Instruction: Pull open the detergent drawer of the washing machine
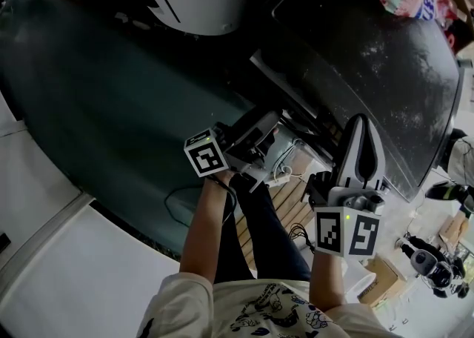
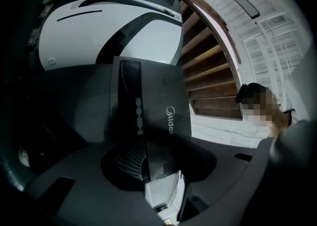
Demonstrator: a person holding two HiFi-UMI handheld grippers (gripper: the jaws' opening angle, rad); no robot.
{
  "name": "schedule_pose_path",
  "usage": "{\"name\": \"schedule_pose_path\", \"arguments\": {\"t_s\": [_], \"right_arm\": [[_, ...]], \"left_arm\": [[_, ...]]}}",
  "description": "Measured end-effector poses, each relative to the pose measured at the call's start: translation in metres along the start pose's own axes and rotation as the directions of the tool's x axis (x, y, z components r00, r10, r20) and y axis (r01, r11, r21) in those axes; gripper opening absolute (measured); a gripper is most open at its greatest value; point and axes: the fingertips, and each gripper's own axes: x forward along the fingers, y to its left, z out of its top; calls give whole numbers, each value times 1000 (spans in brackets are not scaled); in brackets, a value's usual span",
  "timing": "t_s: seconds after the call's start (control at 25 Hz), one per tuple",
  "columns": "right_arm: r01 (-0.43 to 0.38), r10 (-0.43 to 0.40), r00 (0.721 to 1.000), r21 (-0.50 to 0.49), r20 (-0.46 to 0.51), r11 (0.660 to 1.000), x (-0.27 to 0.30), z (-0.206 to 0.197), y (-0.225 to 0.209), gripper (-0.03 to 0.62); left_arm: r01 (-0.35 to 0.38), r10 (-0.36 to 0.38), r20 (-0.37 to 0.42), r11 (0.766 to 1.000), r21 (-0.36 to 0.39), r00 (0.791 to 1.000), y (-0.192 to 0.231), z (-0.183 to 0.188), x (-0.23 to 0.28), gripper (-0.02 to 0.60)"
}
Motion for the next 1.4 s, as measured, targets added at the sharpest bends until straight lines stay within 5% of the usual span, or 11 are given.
{"name": "schedule_pose_path", "arguments": {"t_s": [1.4], "right_arm": [[-4, 4, 1000, -8, -7, 1000, -56, -16, 62, 11]], "left_arm": [[-5, 5, -34, 1000, 15, 999, -39, -17, -100, 166]]}}
